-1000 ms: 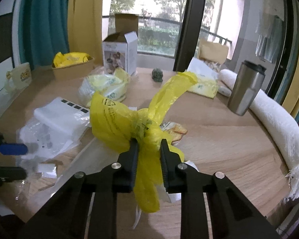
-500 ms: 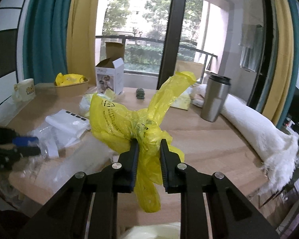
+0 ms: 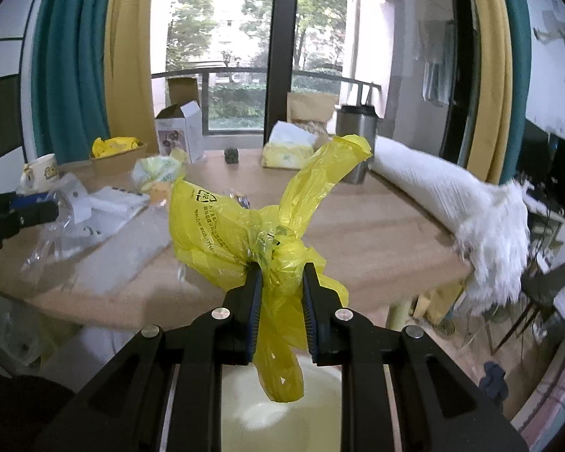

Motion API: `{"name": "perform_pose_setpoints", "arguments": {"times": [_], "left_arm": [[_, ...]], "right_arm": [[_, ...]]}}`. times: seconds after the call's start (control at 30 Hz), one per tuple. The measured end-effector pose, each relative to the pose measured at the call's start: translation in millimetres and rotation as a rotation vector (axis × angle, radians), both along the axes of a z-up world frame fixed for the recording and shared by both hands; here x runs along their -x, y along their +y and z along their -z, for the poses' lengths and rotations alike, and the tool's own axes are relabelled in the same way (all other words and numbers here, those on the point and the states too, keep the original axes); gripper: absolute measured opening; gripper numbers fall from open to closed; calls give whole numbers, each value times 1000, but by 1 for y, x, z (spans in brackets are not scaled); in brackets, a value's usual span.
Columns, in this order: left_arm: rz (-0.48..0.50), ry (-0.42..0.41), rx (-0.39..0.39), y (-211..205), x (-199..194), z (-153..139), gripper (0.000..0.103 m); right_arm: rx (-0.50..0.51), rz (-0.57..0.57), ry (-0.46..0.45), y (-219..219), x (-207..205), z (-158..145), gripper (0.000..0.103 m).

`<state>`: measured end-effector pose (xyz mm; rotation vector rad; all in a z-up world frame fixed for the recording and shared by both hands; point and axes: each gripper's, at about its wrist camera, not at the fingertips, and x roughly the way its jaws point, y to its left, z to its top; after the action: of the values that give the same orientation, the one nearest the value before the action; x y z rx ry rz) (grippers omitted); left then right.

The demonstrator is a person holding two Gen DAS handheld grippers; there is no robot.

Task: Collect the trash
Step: 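Carry the yellow bag over the bucket and open the right gripper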

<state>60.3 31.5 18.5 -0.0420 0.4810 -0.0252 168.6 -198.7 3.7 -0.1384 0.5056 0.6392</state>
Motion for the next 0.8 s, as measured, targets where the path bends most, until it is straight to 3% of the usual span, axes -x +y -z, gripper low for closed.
{"name": "perform_pose_setpoints", "arguments": {"times": [0.5,0.6,0.67,0.73,0.8], "left_arm": [[112,60,-54,-79,-17,16,29],[133,79,-63,-92,-25,20,29],[148,91,-65,-101,-30,23,29],[161,103,-69,-109,-36,25,29],[181,120,-74,-118,-42,28,29]], "right_arm": [[-24,-41,157,-45,16,69,23],[-25,-42,193,-52,12,81,32],[-26,-42,202,-55,11,86,47],[-30,-39,210,-59,9,90,54],[-36,-35,221,-63,7,94,56]]}}
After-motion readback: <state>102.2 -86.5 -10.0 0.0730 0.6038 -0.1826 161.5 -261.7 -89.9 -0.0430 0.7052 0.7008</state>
